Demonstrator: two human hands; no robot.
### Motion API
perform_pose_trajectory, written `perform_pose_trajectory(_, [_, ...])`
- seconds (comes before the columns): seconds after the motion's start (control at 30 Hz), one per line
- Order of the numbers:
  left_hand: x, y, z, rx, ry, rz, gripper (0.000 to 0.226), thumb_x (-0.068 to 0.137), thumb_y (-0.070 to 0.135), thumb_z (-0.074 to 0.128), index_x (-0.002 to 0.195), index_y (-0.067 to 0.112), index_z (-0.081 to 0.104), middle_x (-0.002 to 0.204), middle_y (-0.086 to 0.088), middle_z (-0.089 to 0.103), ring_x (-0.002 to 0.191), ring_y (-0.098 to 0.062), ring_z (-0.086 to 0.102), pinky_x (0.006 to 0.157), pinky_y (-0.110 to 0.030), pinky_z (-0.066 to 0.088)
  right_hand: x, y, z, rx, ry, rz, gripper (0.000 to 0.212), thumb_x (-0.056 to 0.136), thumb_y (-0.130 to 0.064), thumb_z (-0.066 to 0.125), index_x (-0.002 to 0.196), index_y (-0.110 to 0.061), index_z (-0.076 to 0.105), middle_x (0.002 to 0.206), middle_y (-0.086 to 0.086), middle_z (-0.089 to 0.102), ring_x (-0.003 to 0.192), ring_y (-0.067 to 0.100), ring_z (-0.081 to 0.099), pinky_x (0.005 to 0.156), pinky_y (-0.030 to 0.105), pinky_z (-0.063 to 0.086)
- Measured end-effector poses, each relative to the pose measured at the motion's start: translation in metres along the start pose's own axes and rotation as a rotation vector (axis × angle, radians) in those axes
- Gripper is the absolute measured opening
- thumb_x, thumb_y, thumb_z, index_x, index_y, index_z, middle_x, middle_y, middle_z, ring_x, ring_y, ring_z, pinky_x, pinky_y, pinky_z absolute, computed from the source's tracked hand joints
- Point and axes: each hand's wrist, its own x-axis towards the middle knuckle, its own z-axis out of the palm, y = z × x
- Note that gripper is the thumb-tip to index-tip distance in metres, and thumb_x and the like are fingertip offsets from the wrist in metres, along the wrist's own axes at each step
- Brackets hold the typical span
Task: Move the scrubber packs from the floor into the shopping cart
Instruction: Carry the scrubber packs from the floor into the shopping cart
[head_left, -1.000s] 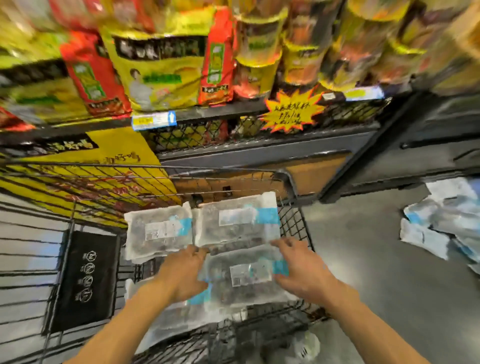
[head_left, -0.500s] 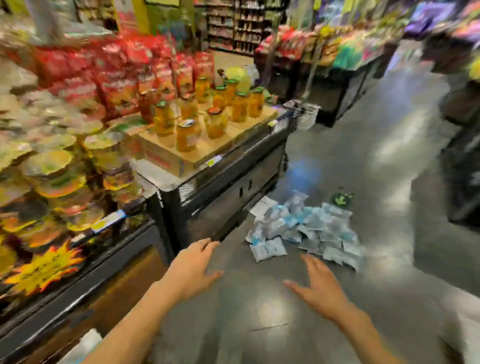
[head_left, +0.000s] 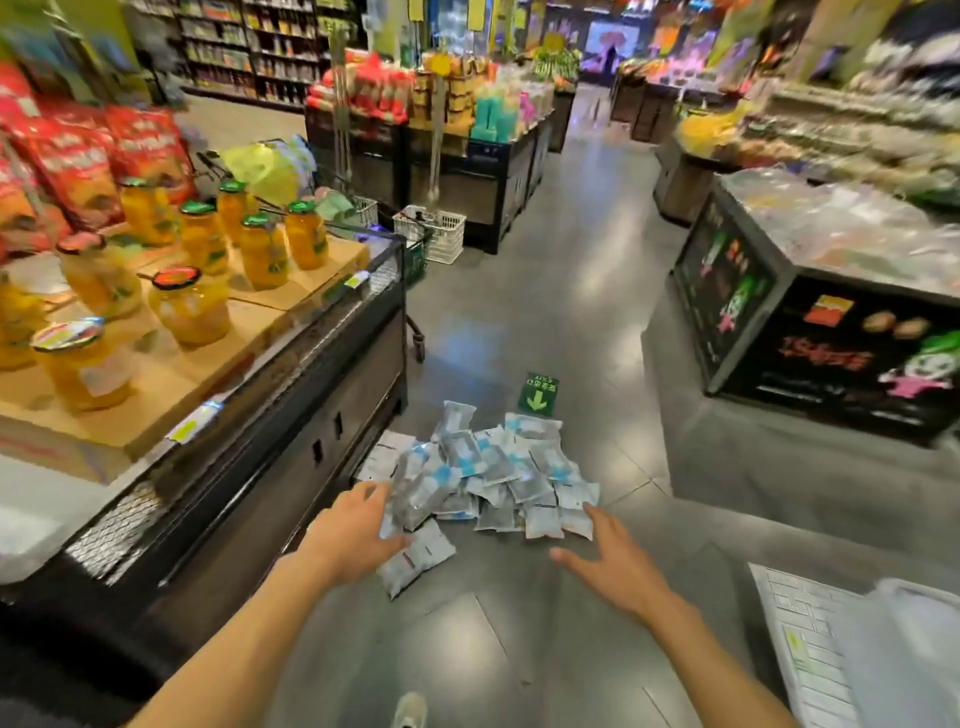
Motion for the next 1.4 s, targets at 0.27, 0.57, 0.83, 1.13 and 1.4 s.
perform_pose_trajectory(0.27, [0.181, 0.000, -0.031, -0.015, -0.086, 0.091, 0.087, 0.092, 0.061, 0.057, 0.160, 0.021, 0.021, 0.162, -0.004, 0.031, 0.145, -0.025, 0.038, 0.115, -0.040, 0.039, 0.149, 0.006, -0.035, 0.120, 0.002, 0.193, 0.099, 0.083, -0.072, 0.063, 0.160, -0.021, 0.027, 0.161, 0.003, 0.039, 0.147, 0.023, 0.039, 0.114, 0.038, 0.039])
perform_pose_trajectory(0.57, [0.383, 0.059, -0.021, 0.068, -0.163, 0.156, 0.086, 0.095, 0.064, 0.050, 0.163, 0.028, 0.012, 0.168, -0.001, 0.023, 0.151, -0.026, 0.030, 0.120, -0.041, 0.032, 0.312, 0.063, -0.068, 0.205, -0.003, 0.305, 0.095, 0.088, -0.062, 0.067, 0.162, -0.021, 0.023, 0.165, 0.003, 0.032, 0.150, 0.022, 0.033, 0.117, 0.037, 0.033])
perform_pose_trajectory(0.83, [0.590, 0.089, 0.071, -0.054, -0.285, 0.027, 0.082, 0.095, 0.061, 0.053, 0.161, 0.028, 0.017, 0.167, 0.001, 0.024, 0.153, -0.026, 0.024, 0.120, -0.039, 0.031, 0.531, 0.160, -0.043, 0.270, -0.123, 0.356, 0.080, 0.094, -0.048, 0.067, 0.158, -0.019, 0.030, 0.162, 0.005, 0.036, 0.148, 0.023, 0.037, 0.112, 0.033, 0.035])
perform_pose_trajectory(1.13, [0.774, 0.046, 0.209, -0.318, -0.320, -0.194, 0.079, 0.092, 0.054, 0.066, 0.155, 0.020, 0.034, 0.153, -0.010, 0.044, 0.140, -0.028, 0.044, 0.114, -0.043, 0.038, 0.731, 0.231, 0.072, 0.304, -0.225, 0.395, 0.083, 0.090, -0.062, 0.063, 0.157, -0.028, 0.029, 0.159, 0.000, 0.040, 0.142, 0.022, 0.045, 0.109, 0.039, 0.041])
perform_pose_trajectory(1.4, [0.872, -0.034, 0.342, -0.586, -0.220, -0.483, 0.066, 0.095, 0.041, 0.069, 0.149, 0.016, 0.041, 0.147, -0.011, 0.052, 0.118, -0.028, 0.057, 0.092, -0.032, 0.040, 0.849, 0.252, 0.226, 0.454, -0.263, 0.439, 0.073, 0.093, -0.049, 0.069, 0.152, -0.020, 0.037, 0.154, 0.007, 0.046, 0.137, 0.027, 0.049, 0.112, 0.049, 0.042])
